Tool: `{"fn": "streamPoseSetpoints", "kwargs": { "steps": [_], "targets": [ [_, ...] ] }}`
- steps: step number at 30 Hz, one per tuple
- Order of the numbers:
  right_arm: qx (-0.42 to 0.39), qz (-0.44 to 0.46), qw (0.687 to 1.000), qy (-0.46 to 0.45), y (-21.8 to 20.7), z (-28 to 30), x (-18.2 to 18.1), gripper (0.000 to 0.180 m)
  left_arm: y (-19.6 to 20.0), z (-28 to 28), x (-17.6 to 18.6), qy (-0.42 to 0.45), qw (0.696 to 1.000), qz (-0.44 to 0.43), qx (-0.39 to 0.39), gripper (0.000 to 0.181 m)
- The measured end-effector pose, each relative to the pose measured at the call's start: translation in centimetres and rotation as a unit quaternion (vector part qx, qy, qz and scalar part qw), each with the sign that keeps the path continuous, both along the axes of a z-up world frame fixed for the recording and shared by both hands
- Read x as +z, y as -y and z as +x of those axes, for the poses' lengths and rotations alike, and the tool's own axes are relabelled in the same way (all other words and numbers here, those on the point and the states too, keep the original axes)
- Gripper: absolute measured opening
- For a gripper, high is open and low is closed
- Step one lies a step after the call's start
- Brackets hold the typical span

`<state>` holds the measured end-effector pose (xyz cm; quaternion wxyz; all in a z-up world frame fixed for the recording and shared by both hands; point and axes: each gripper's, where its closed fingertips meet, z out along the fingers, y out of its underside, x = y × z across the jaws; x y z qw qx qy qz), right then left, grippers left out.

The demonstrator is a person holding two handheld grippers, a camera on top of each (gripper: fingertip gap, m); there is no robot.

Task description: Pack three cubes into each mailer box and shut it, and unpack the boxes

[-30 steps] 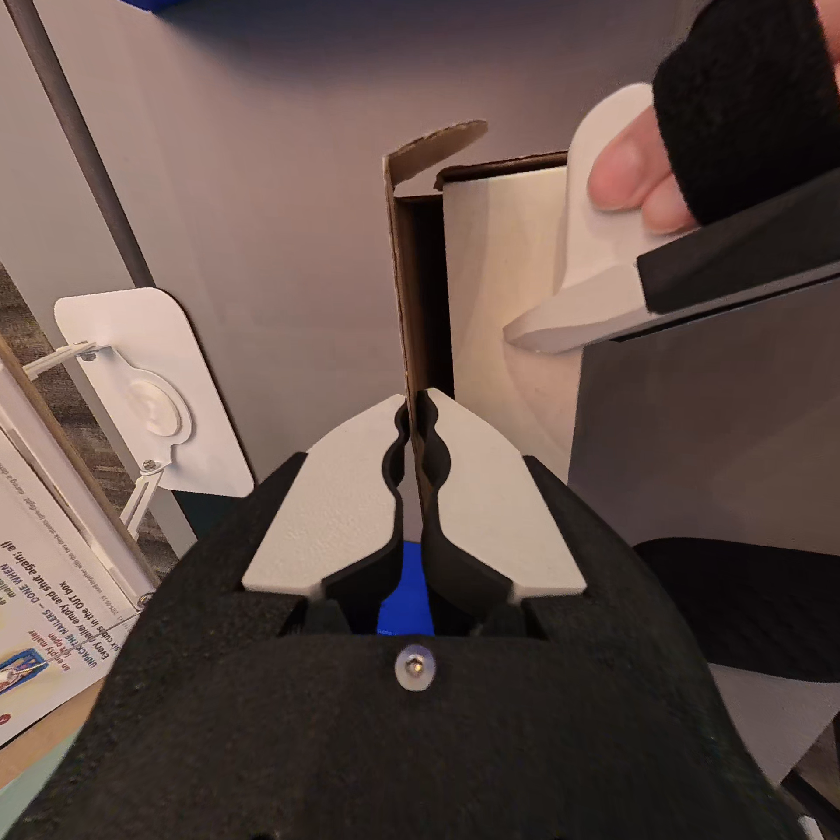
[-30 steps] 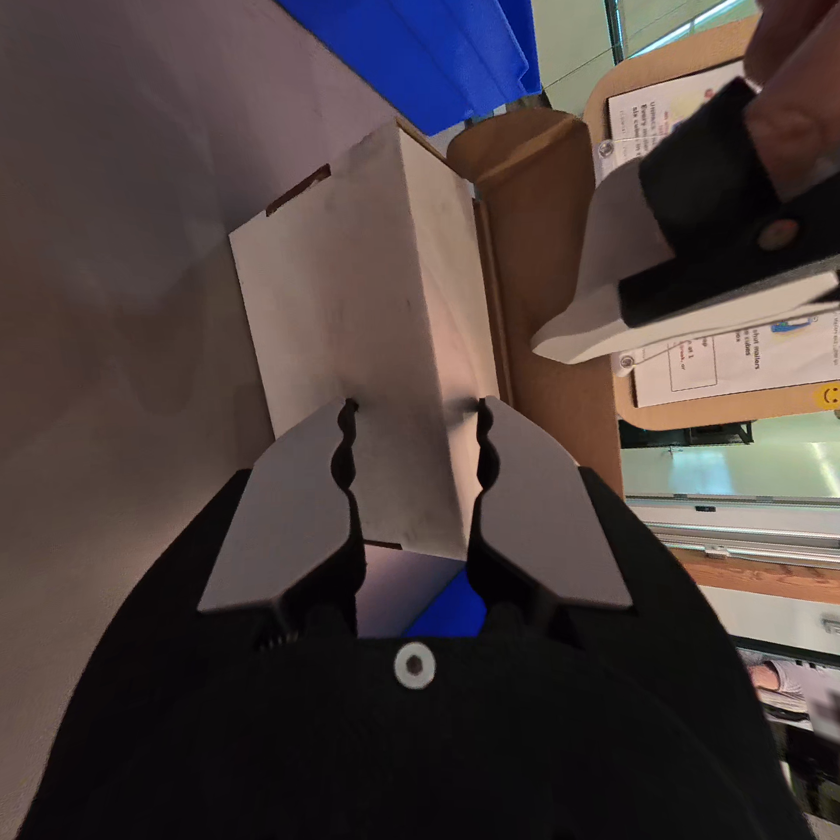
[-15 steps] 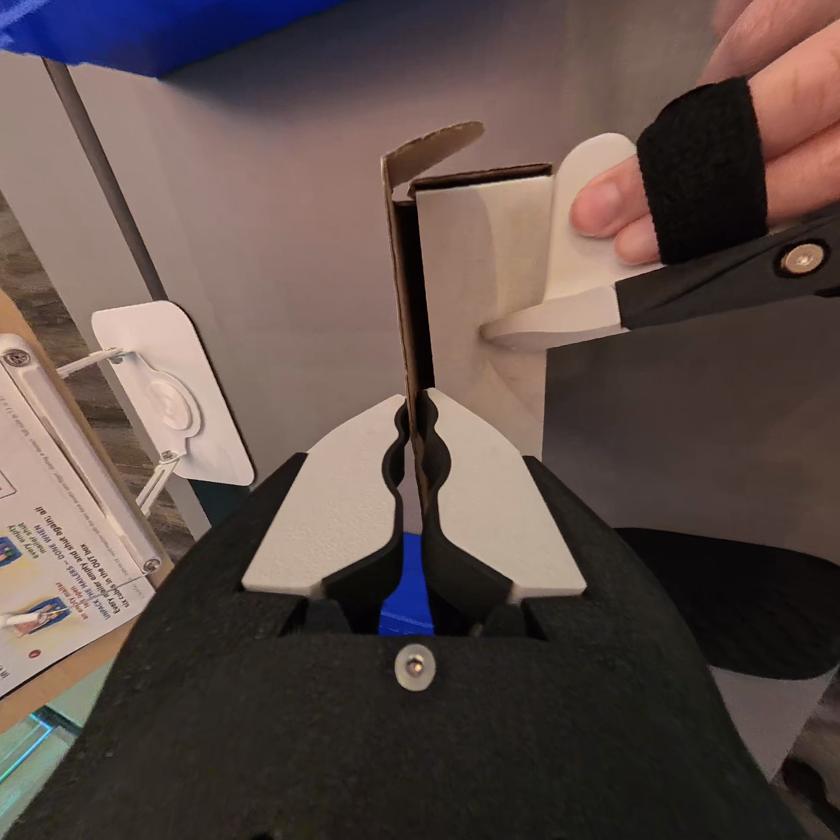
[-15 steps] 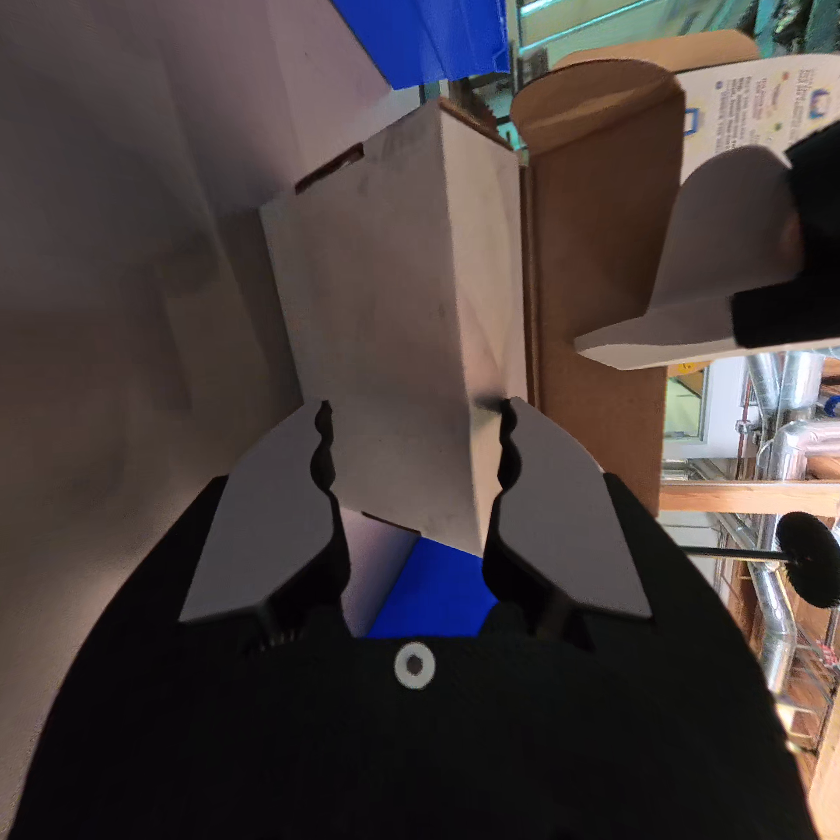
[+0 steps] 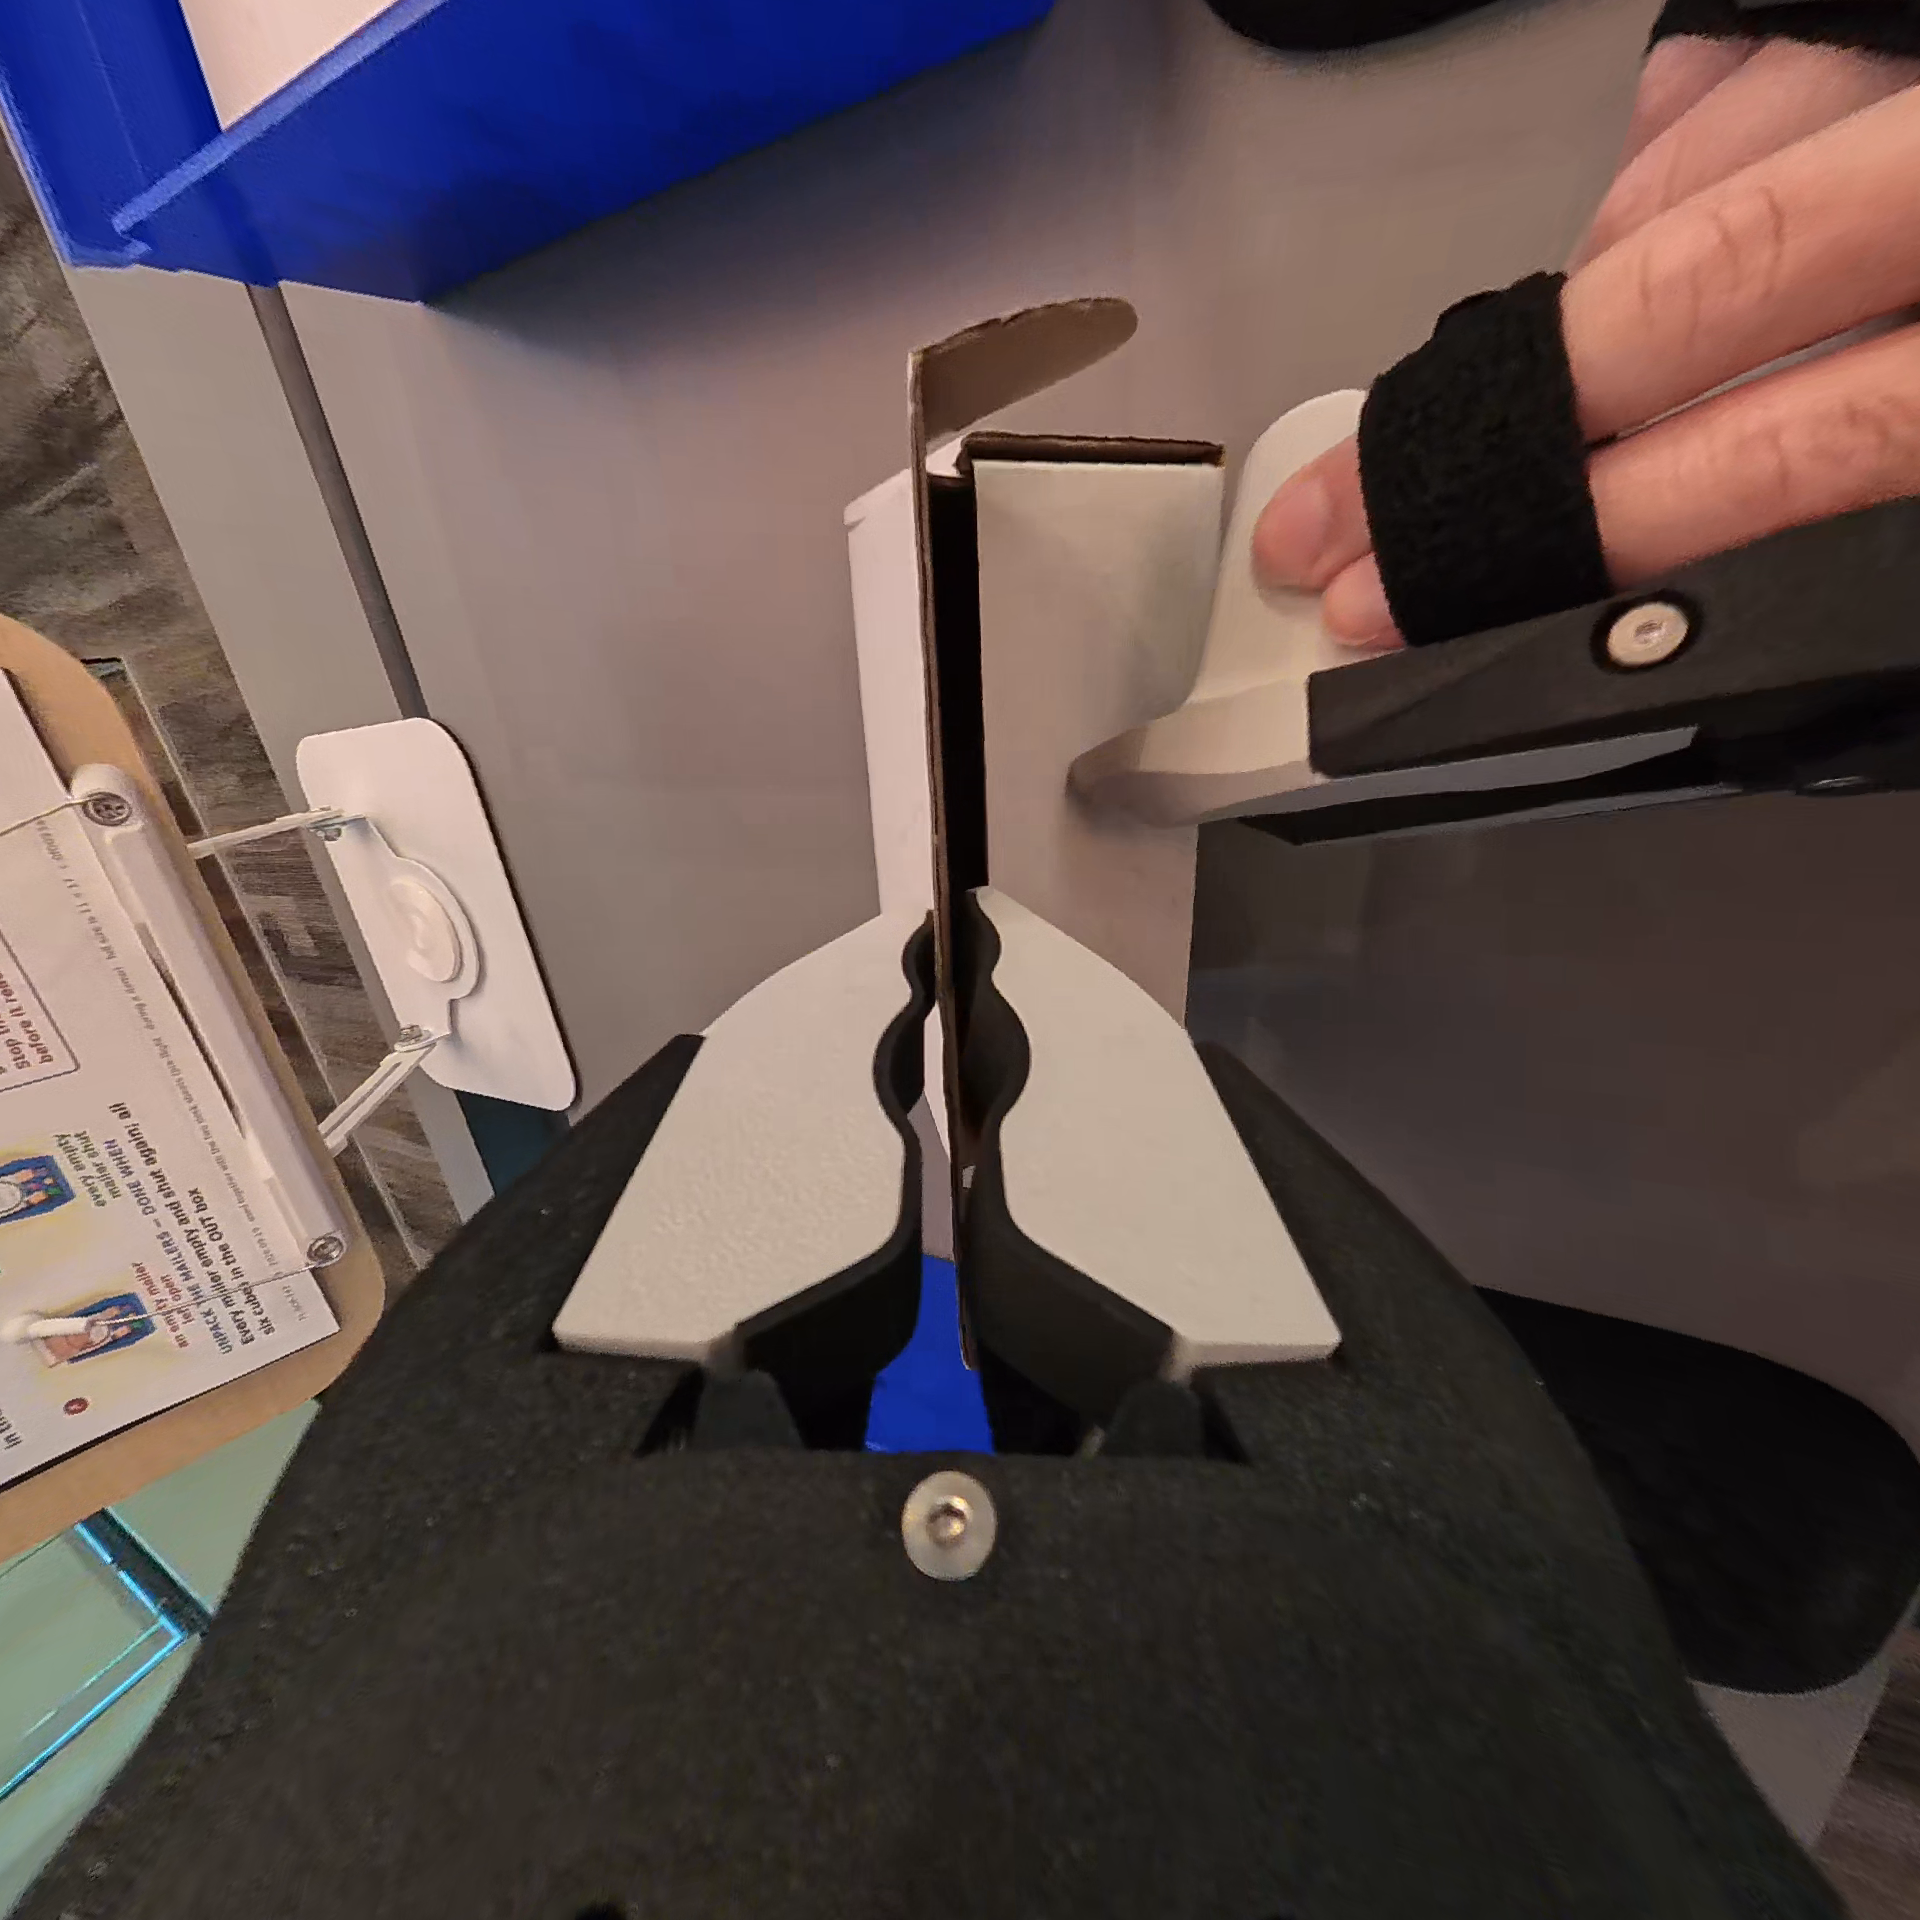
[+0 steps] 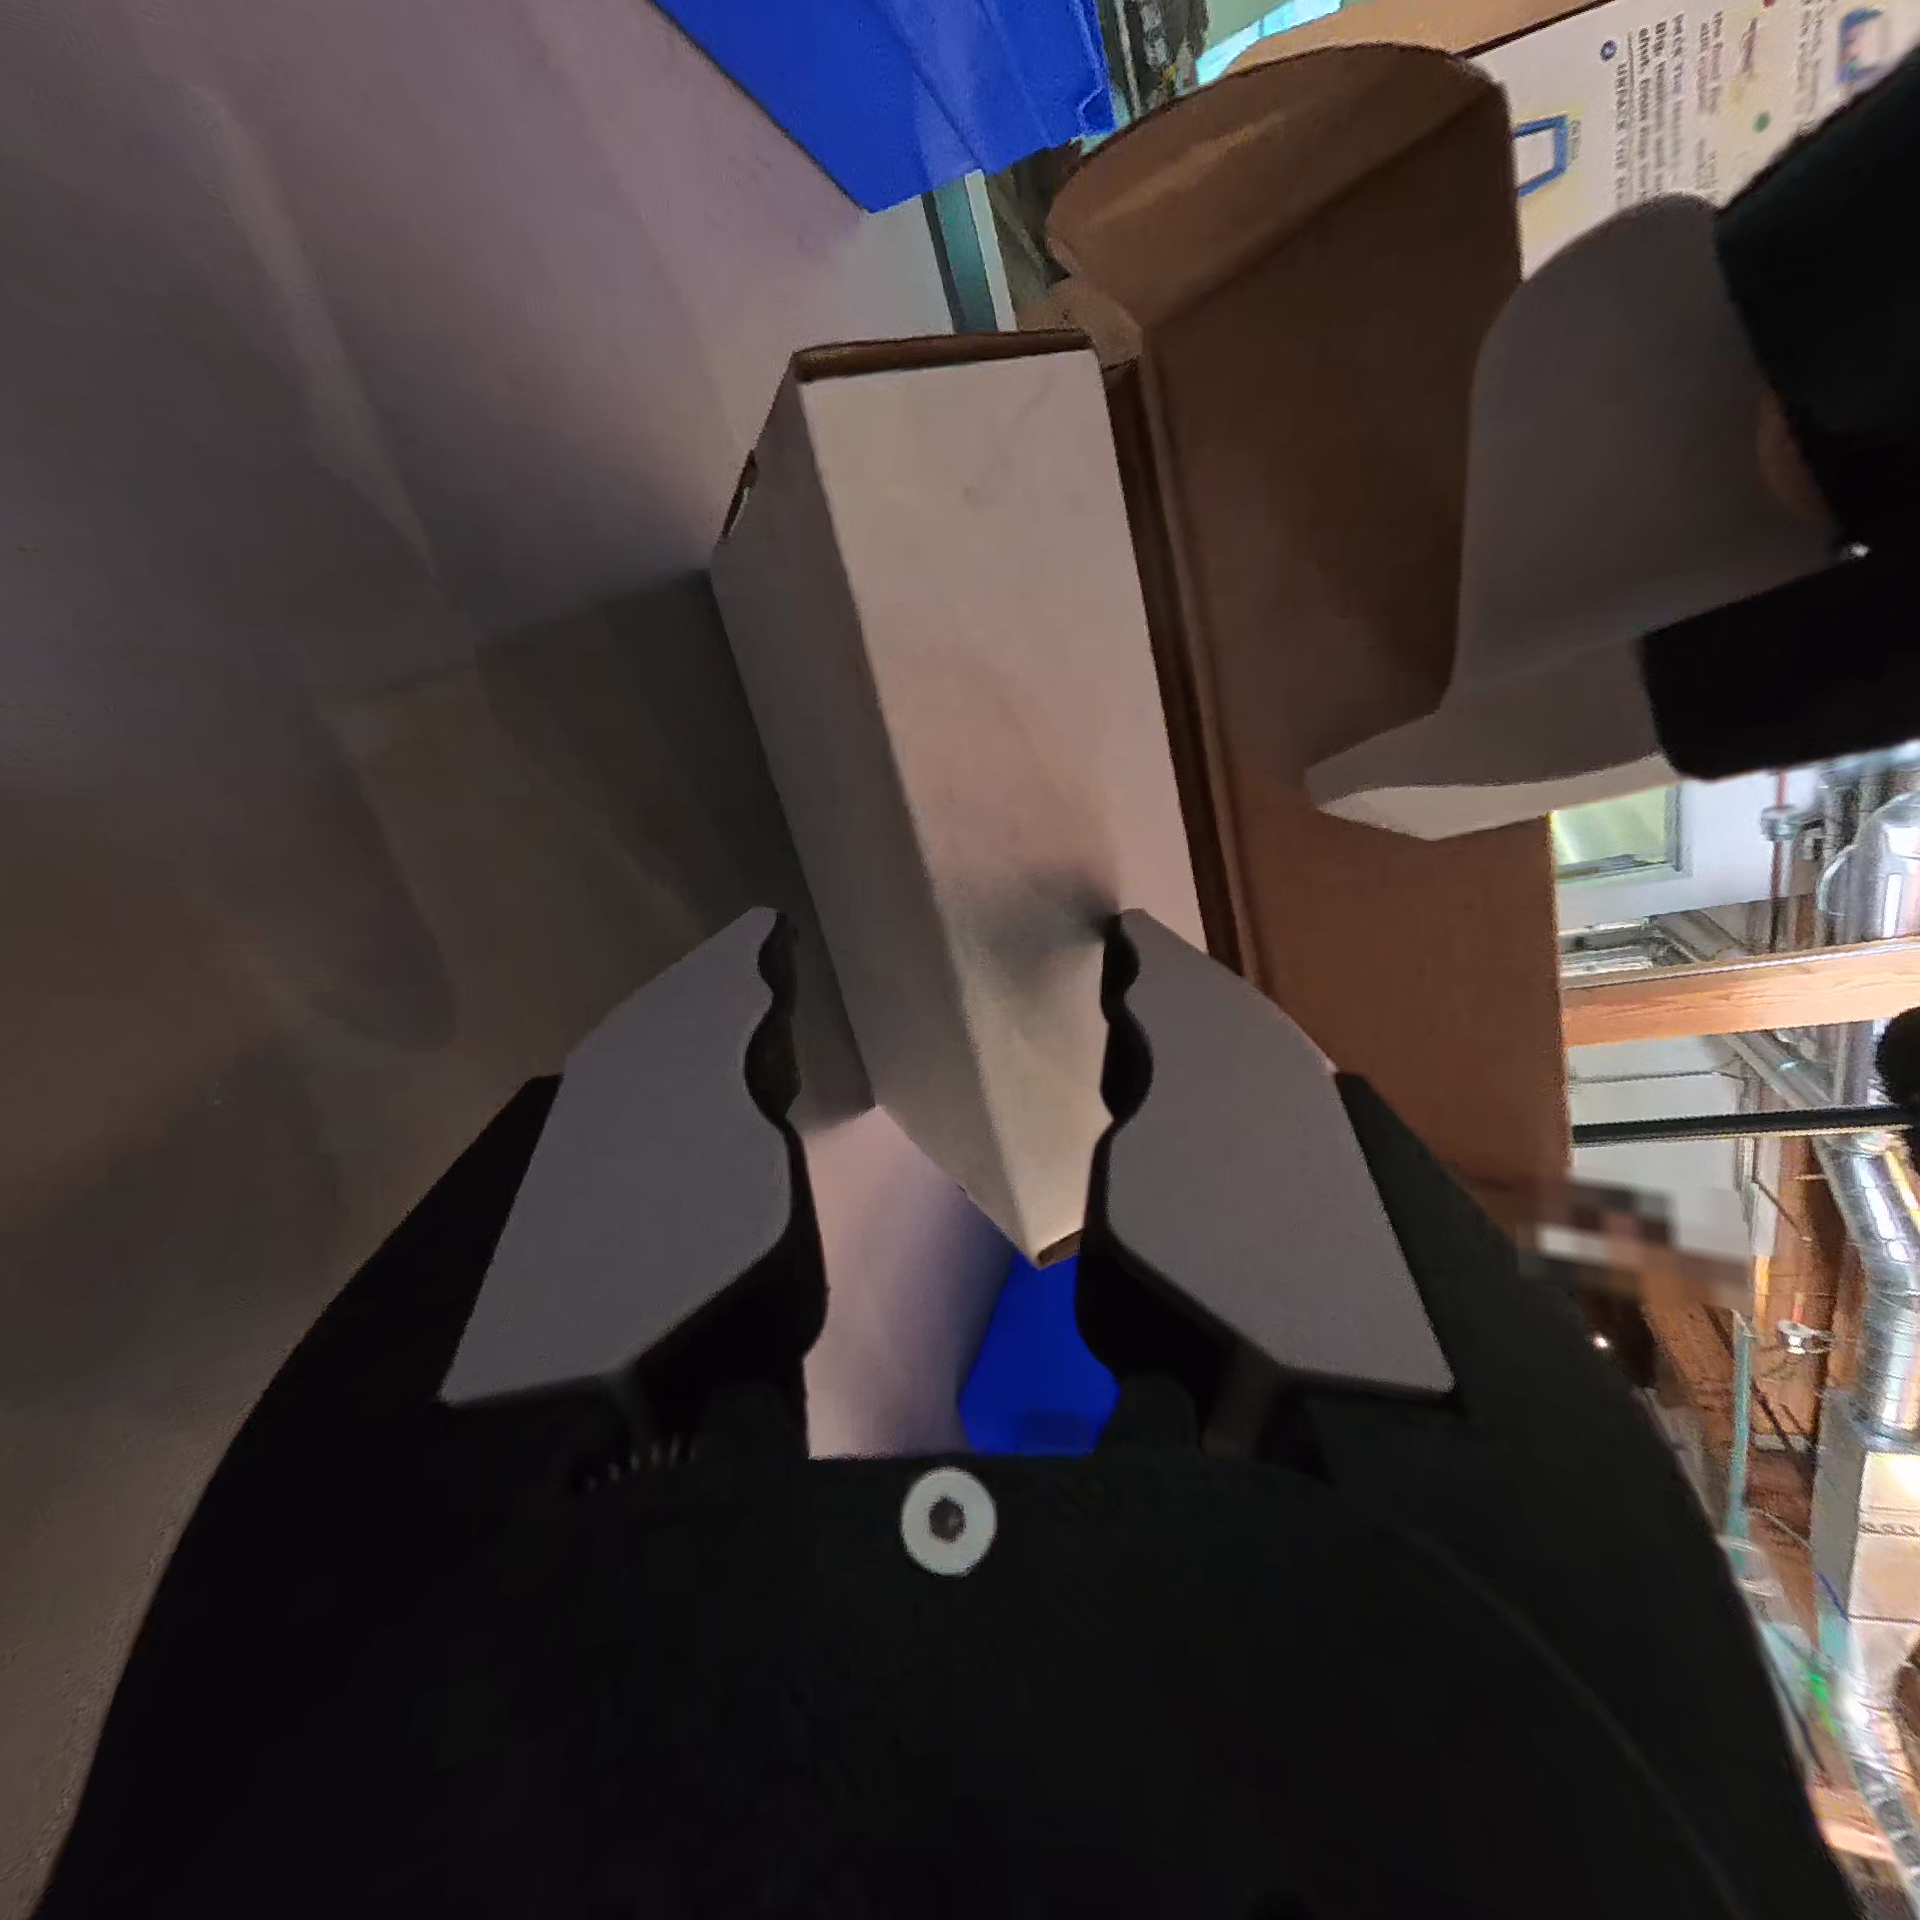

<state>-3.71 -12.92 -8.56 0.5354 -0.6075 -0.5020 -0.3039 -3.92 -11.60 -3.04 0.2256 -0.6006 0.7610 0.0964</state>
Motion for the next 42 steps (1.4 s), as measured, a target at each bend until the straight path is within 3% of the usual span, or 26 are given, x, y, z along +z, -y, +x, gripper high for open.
{"fn": "streamPoseSetpoints", "kwargs": {
  "steps": [1, 4, 13, 20, 29, 32, 42],
  "targets": [
    [0.002, 0.011, 1.000, 0.005, -0.2, -0.1, 0.2, 0.058, 0.3, 0.0, -0.1, 0.001, 1.000, -0.009, 0.000, 0.002],
    [0.009, 0.049, 0.998, 0.044, -1.0, 0.0, 1.1, 0.059, 0.4, 0.2, -0.1, 0.001, 1.000, -0.013, 0.005, 0.002],
    [0.027, 0.045, 0.989, 0.136, -2.0, 0.2, 0.3, 0.061, 0.4, 0.3, -0.5, -0.009, 0.999, -0.030, 0.005, 0.002],
    [0.027, -0.033, 0.997, 0.064, -1.4, 0.0, -0.9, 0.054, -0.6, 0.6, 0.2, -0.005, 1.000, -0.003, 0.009, 0.002],
    [0.012, -0.076, 0.994, 0.077, -1.8, 0.9, -3.0, 0.042, -0.6, 1.2, 0.5, -0.011, 1.000, -0.011, 0.007, 0.002],
    [0.019, -0.111, 0.992, 0.065, -1.6, 1.0, -3.5, 0.030, -1.1, 1.3, 1.1, -0.014, 1.000, -0.014, 0.012, 0.002],
    [0.045, -0.218, 0.972, 0.074, -1.2, 1.0, -3.3, 0.012, -10.3, 2.3, 4.5, -0.031, 0.996, 0.064, 0.060, 0.002]
  ]
}}
